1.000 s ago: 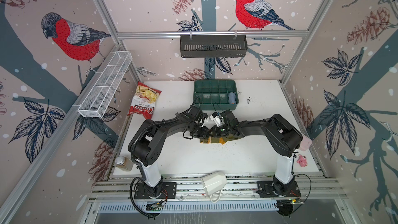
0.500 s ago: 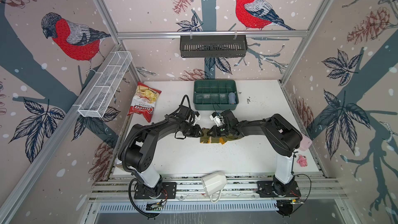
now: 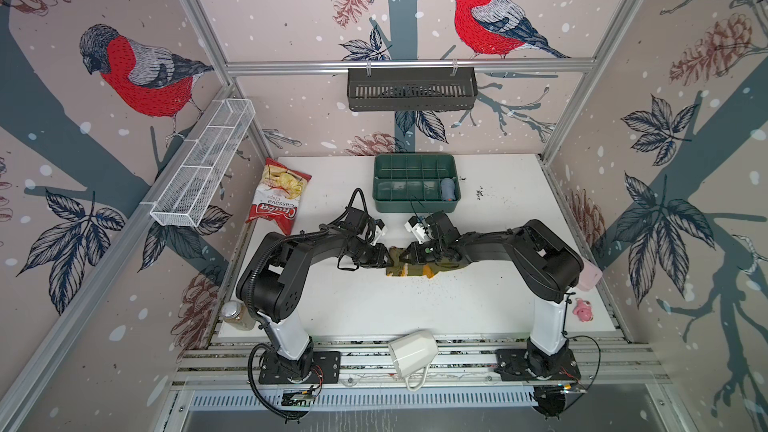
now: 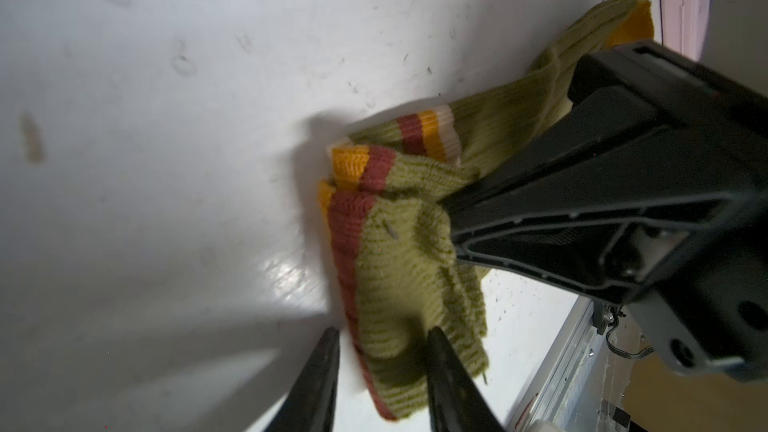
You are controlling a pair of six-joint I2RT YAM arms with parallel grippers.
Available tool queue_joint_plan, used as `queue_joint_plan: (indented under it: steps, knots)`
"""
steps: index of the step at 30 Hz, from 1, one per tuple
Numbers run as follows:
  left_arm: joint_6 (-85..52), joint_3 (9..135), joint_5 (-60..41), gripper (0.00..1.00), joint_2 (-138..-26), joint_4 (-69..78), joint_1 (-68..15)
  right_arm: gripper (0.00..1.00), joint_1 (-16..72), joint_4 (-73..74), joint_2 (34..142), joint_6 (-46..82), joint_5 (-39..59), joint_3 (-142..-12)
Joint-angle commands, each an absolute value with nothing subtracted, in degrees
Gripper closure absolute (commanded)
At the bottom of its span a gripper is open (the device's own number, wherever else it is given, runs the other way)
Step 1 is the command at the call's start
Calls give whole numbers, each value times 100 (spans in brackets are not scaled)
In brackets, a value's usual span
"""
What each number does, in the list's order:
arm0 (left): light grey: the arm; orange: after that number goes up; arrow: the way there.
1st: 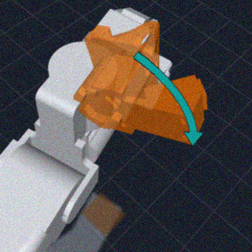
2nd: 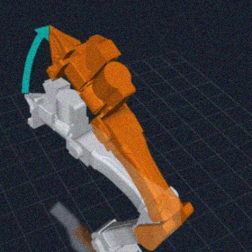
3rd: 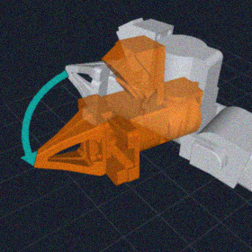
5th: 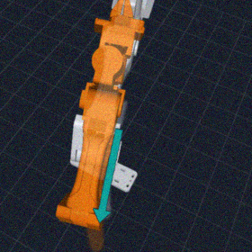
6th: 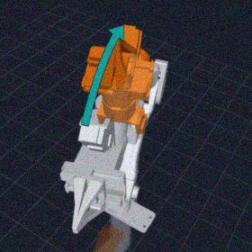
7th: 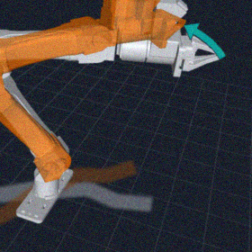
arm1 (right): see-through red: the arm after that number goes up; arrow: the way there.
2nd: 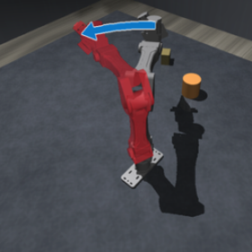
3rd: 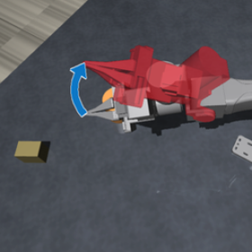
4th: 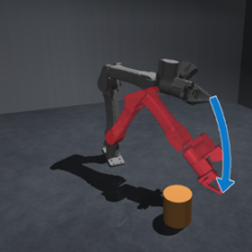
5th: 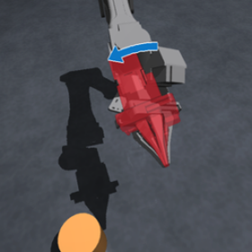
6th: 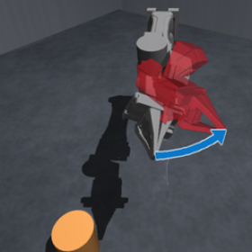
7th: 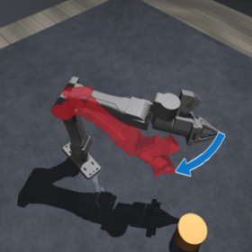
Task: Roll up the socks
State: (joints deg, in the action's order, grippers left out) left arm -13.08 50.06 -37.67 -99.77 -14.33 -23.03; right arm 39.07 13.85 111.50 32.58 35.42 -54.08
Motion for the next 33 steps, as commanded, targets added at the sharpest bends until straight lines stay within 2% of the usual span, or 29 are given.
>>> queue_joint_plan:
  steps: [1, 10, 15, 21, 25, 26, 33]
  knots:
    - [-1244, 4967, -3953, 63, -10045, -1226, -2303, 92, 3916, 922, 11186, 3130, 3115, -5406]
    - [-1317, 4882, -4165, 65, -10204, -984, -2355, 92, 3920, 984, 11217, 3169, 3149, -5397]
    - [-1315, 4869, -4227, 70, -10213, -958, -2355, 93, 3925, 1037, 11241, 3199, 3182, -5396]
    - [-1329, 4867, -4245, 89, -10215, -927, -2357, 93, 3939, 1081, 11268, 3217, 3223, -5407]
    - [-1332, 4940, -3988, 94, -10154, -1084, -2363, 92, 3953, 1089, 11246, 3217, 3226, -5388]
    - [-1318, 4985, -3901, 96, -10139, -1194, -2356, 91, 3954, 1090, 11228, 3217, 3231, -5382]
    - [-1035, 5345, -2930, 97, -10025, -2179, -2398, 75, 3894, 1094, 10883, 3196, 3231, -5288]
